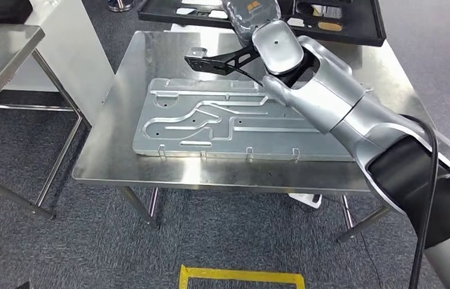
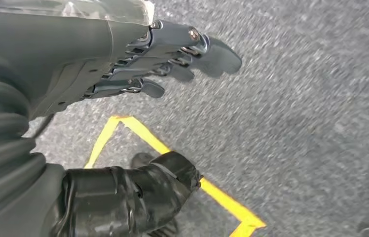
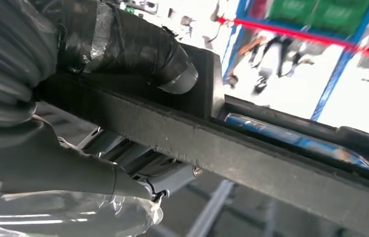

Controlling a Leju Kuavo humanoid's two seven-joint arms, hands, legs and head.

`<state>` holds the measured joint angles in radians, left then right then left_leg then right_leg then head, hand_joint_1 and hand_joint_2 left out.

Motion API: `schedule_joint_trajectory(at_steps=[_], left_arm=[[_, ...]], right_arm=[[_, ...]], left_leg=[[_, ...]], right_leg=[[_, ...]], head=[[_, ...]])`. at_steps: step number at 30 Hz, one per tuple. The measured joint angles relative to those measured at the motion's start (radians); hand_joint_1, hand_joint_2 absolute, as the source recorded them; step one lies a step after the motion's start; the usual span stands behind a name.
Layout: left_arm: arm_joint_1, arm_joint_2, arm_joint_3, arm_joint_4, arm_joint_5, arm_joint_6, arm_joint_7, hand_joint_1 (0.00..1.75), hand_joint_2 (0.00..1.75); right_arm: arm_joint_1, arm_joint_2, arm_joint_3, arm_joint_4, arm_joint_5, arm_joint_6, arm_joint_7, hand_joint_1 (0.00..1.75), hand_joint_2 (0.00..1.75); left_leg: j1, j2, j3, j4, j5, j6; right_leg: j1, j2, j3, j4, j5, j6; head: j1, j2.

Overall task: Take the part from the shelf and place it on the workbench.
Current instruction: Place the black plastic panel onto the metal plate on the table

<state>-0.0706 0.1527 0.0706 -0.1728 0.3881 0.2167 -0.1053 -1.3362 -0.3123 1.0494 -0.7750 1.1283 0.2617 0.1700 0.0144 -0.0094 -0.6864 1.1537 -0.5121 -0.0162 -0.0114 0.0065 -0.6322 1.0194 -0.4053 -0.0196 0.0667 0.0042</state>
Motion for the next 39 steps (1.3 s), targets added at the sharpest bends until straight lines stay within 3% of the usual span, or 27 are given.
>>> schedule_joint_trajectory(at_steps=[2,3,4,5,7,9,11,12,14,15,17,18,19,20,22,24,26,28,30,32,33,34,35,37,39], left_arm=[[-0.001,0.001,0.000,0.000,-0.001,0.000,-0.001,0.00,1.75],[-0.001,0.001,0.000,0.000,-0.002,0.000,-0.001,0.00,1.75],[-0.001,0.001,0.000,0.000,-0.004,0.000,-0.001,0.00,1.75],[-0.001,0.002,0.000,0.000,-0.006,0.000,-0.001,0.00,1.75],[-0.002,0.003,0.000,0.000,-0.009,0.000,-0.001,0.00,1.75],[-0.001,0.004,0.000,0.000,-0.011,0.000,-0.001,0.00,1.75],[-0.002,0.004,0.000,0.000,-0.011,0.000,-0.001,0.00,1.75],[-0.004,0.004,0.000,0.000,-0.012,0.000,-0.001,0.00,1.75],[-0.008,0.004,0.000,0.000,-0.012,0.000,-0.002,0.00,1.75],[-0.010,0.003,0.000,0.000,-0.012,0.000,-0.002,0.00,1.75],[-0.011,0.003,0.000,0.000,-0.013,0.000,-0.002,0.00,1.75],[-0.011,0.003,0.000,0.000,-0.013,0.000,-0.002,0.00,1.75],[-0.012,0.003,0.000,0.000,-0.014,0.000,-0.002,0.00,1.75],[-0.012,0.002,0.000,0.000,-0.014,0.000,-0.002,0.00,1.75],[-0.014,0.002,0.000,0.000,-0.015,0.000,-0.002,0.00,1.75],[-0.018,0.002,0.000,0.000,-0.015,0.001,0.002,0.00,1.75],[-0.020,0.001,0.000,0.000,-0.014,0.002,0.006,0.00,1.75],[-0.021,0.001,0.000,0.000,-0.014,0.003,0.007,0.00,1.75],[-0.020,0.002,0.000,0.000,-0.015,0.003,0.006,0.00,1.75],[-0.019,0.002,0.000,0.000,-0.018,0.004,0.005,0.00,1.75],[-0.019,0.002,0.000,0.000,-0.020,0.004,0.004,0.00,1.75],[-0.018,0.001,0.000,0.000,-0.021,0.004,0.004,0.00,1.75],[-0.018,0.002,0.000,0.000,-0.022,0.005,0.004,0.00,1.75],[-0.019,0.003,0.000,0.000,-0.022,0.006,0.003,0.00,1.75],[-0.020,0.004,0.000,0.000,-0.023,0.006,0.003,0.00,1.75]], right_arm=[[0.005,-0.007,-0.007,-0.001,0.006,-0.020,0.019,1.75,1.75],[0.008,-0.010,-0.009,-0.002,0.007,-0.027,0.025,1.75,1.75],[0.012,-0.012,-0.011,-0.003,0.009,-0.031,0.030,1.75,1.75],[0.015,-0.014,-0.015,-0.005,0.011,-0.034,0.035,1.75,1.75],[0.016,-0.018,-0.026,-0.011,0.017,-0.039,0.041,1.75,1.75],[0.015,-0.021,-0.034,-0.016,0.020,-0.044,0.044,1.75,1.75],[0.019,-0.028,-0.037,-0.020,0.022,-0.045,0.044,1.75,1.75],[0.021,-0.032,-0.039,-0.021,0.023,-0.045,0.045,1.75,1.75],[0.022,-0.039,-0.047,-0.025,0.028,-0.045,0.046,1.75,1.75],[0.022,-0.040,-0.051,-0.027,0.031,-0.045,0.046,1.75,1.75],[0.026,-0.043,-0.055,-0.030,0.038,-0.043,0.046,1.75,1.75],[0.029,-0.045,-0.055,-0.031,0.040,-0.041,0.046,1.75,1.75],[0.032,-0.048,-0.056,-0.032,0.042,-0.038,0.046,1.75,1.75],[0.035,-0.050,-0.057,-0.034,0.044,-0.035,0.045,1.75,1.75],[0.035,-0.052,-0.062,-0.041,0.050,-0.032,0.045,1.75,1.75],[0.035,-0.053,-0.070,-0.050,0.059,-0.027,0.040,1.75,1.75],[0.036,-0.056,-0.075,-0.054,0.069,-0.012,0.031,1.75,1.75],[0.037,-0.058,-0.077,-0.058,0.074,0.003,0.024,1.75,1.75],[0.039,-0.058,-0.081,-0.065,0.075,0.007,0.020,1.75,1.75],[0.045,-0.058,-0.083,-0.070,0.075,0.008,0.018,1.75,1.75],[0.050,-0.058,-0.083,-0.071,0.076,0.008,0.017,1.75,1.75],[0.056,-0.058,-0.083,-0.072,0.076,0.008,0.017,1.75,1.75],[0.059,-0.058,-0.083,-0.074,0.076,0.009,0.016,1.75,1.75],[0.062,-0.058,-0.084,-0.079,0.076,0.010,0.015,1.75,1.75],[0.062,-0.058,-0.086,-0.083,0.077,0.010,0.015,1.75,1.75]], left_leg=[[0.003,0.002,-0.056,0.121,-0.043,-0.006],[0.004,0.003,-0.068,0.142,-0.040,-0.008],[0.005,0.002,-0.059,0.122,-0.019,-0.009],[0.006,0.000,-0.033,0.065,0.017,-0.008],[0.009,-0.026,0.032,-0.067,0.066,-0.005],[0.008,-0.046,0.062,-0.124,0.072,0.001],[0.007,-0.033,0.067,-0.129,0.072,0.013],[0.007,-0.023,0.070,-0.134,0.074,0.020],[0.009,-0.004,0.077,-0.143,0.079,0.035],[0.006,0.005,0.078,-0.144,0.078,0.040],[0.002,0.022,0.078,-0.142,0.076,0.046],[0.001,0.031,0.078,-0.140,0.074,0.047],[0.000,0.040,0.079,-0.138,0.071,0.048],[-0.001,0.046,0.079,-0.134,0.068,0.046],[-0.003,0.056,0.078,-0.125,0.060,0.040],[-0.007,0.063,0.076,-0.121,0.055,0.031],[-0.008,0.069,0.078,-0.124,0.056,0.023],[-0.005,0.057,0.071,-0.110,0.041,0.012],[-0.002,0.033,0.032,-0.026,-0.009,0.003],[-0.002,0.021,-0.032,0.104,-0.061,-0.002],[-0.002,0.020,-0.055,0.144,-0.067,-0.003],[-0.002,0.019,-0.061,0.149,-0.055,-0.002],[-0.002,0.019,-0.048,0.113,-0.024,0.000],[-0.004,0.017,0.016,-0.025,0.046,0.009],[-0.009,0.014,0.060,-0.118,0.073,0.018]], right_leg=[[0.000,0.006,0.000,0.002,-0.001,-0.002],[0.000,0.010,0.001,0.003,-0.001,-0.002],[0.000,0.016,0.001,0.005,-0.002,-0.001],[-0.001,0.023,0.002,0.007,-0.004,0.001],[-0.003,0.038,-0.002,0.014,-0.007,0.008],[-0.004,0.054,-0.010,0.015,-0.004,0.020],[-0.006,0.070,-0.014,0.011,0.000,0.033],[-0.007,0.065,-0.016,0.015,-0.002,0.038],[-0.004,0.035,-0.042,0.070,-0.036,0.043],[-0.005,0.017,-0.070,0.128,-0.065,0.044],[-0.005,0.005,-0.132,0.256,-0.115,0.045],[-0.005,0.004,-0.148,0.288,-0.118,0.045],[-0.005,0.003,-0.146,0.281,-0.103,0.044],[-0.005,0.000,-0.124,0.236,-0.074,0.042],[0.000,-0.008,-0.056,0.102,-0.021,0.036],[0.006,-0.010,-0.020,0.032,-0.007,0.029],[0.008,-0.007,-0.017,0.026,-0.008,0.020],[0.004,-0.005,-0.014,0.019,-0.005,0.009],[0.000,-0.003,-0.012,0.014,-0.002,0.001],[0.001,0.001,-0.012,0.014,-0.003,-0.003],[0.002,0.002,-0.012,0.015,-0.004,-0.004],[0.003,0.005,-0.012,0.016,-0.004,-0.005],[0.003,0.007,-0.011,0.016,-0.005,-0.005],[0.005,0.012,-0.009,0.017,-0.007,-0.002],[0.006,0.017,-0.010,0.018,-0.007,0.004]], head=[[0.000,0.000],[0.000,0.000],[0.000,0.000],[0.000,0.000],[0.001,0.000],[0.001,0.000],[0.001,0.000],[0.001,0.000],[0.004,0.000],[0.004,0.000],[0.005,0.000],[0.005,0.000],[0.005,0.000],[0.005,0.000],[0.005,0.000],[0.004,0.000],[0.004,0.000],[0.004,0.000],[0.002,0.000],[0.002,0.000],[0.003,0.000],[0.003,0.000],[0.003,0.000],[0.003,0.000],[0.003,0.000]])
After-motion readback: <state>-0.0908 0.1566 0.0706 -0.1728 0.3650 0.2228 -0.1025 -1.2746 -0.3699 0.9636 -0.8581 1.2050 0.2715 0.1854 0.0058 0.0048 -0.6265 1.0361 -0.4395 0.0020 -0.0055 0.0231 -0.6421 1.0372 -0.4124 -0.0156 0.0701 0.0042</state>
